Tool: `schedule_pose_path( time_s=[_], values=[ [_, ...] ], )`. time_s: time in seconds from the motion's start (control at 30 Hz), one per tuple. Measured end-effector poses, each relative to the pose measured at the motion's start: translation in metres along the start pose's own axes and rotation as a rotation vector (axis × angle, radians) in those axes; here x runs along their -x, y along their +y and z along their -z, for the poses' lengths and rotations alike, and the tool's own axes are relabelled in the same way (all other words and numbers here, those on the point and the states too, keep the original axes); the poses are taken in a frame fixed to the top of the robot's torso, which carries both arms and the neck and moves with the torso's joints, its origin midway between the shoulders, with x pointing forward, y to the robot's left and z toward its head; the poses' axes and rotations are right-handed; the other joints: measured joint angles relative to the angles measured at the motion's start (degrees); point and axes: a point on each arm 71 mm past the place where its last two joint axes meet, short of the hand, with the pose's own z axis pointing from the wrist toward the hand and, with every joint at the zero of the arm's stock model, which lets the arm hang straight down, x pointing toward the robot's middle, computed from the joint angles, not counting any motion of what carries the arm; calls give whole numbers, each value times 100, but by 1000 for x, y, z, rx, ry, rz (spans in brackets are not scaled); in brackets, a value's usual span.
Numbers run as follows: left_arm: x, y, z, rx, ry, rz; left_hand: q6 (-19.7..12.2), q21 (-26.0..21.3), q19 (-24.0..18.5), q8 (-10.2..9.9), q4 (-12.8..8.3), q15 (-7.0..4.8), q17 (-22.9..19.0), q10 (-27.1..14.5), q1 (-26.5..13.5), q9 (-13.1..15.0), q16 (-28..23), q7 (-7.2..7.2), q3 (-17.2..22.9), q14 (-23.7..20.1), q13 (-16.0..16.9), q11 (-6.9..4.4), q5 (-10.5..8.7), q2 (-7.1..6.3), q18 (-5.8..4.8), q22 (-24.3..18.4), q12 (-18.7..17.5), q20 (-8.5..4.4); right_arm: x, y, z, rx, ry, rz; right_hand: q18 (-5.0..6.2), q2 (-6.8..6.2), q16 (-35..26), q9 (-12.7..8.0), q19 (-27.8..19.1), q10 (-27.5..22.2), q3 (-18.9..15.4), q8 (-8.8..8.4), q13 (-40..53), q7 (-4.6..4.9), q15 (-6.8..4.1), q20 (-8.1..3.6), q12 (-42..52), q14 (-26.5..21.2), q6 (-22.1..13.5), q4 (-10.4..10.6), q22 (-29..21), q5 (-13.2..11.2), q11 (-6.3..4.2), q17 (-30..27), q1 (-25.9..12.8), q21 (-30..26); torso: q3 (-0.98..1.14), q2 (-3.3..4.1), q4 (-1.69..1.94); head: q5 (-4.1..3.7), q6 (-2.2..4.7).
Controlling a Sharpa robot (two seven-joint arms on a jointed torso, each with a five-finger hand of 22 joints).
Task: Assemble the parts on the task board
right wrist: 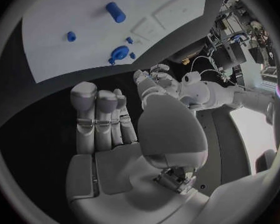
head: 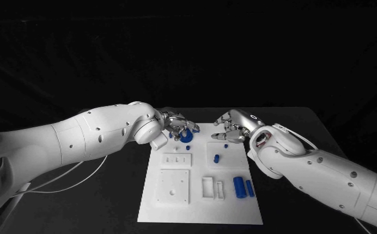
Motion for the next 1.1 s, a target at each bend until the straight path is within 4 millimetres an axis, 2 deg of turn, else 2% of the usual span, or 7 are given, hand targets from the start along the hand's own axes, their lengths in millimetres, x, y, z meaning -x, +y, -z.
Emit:
schedule_pose_path(
  time_s=[0.2,0.27,0.57,0.77,1.1],
  values=[
    [1,10,5,16,-22,-37,16,0,59,-9,-90,9,199,0,-24,-57,27,16,39,90,-28,0,0,-26,1,71,111,18,18,-21,11,-38,-45,-17,0,-23,0,0,0,0,3,0,-23,0,0,0,0,0,0,-3,0,59,0,0,23,-30,3,-13,-24,59,-20],
    [1,14,6,24,-31,-59,18,0,92,-10,-188,9,274,0,-33,-72,53,18,108,92,-35,0,14,-53,1,104,134,26,25,-29,13,-57,-59,-30,0,-23,0,0,0,0,34,0,-39,0,0,0,0,0,0,-33,0,66,0,0,23,-30,7,-26,-36,85,-39],
    [-4,30,14,73,-82,-209,19,45,141,-10,-237,10,409,0,-38,-97,66,19,157,133,-66,0,34,-119,1,207,221,59,54,-59,17,-147,-125,-166,0,0,-55,1,0,0,89,0,-59,-1,0,0,0,0,1,-56,0,225,0,-10,46,-184,15,-86,-81,182,-170],
    [-9,37,16,120,-102,-303,20,45,161,-12,-238,10,435,0,-37,-93,66,19,158,133,-111,0,67,-120,1,251,221,78,65,-64,16,-162,-160,-257,0,39,-60,1,0,-20,89,0,-73,-1,0,-1,0,0,1,-56,0,303,-20,-21,6,-206,23,-129,-97,210,-275],
    [-21,45,16,181,-94,-382,20,15,161,3,-254,29,454,0,-36,-47,66,19,144,153,-143,0,110,-120,0,288,221,79,68,-62,12,-159,-180,-322,0,39,-83,1,0,-40,105,-1,-96,-2,0,-1,-19,0,1,-72,-1,354,0,-31,7,-256,20,-203,-90,244,-434]
  ],
)
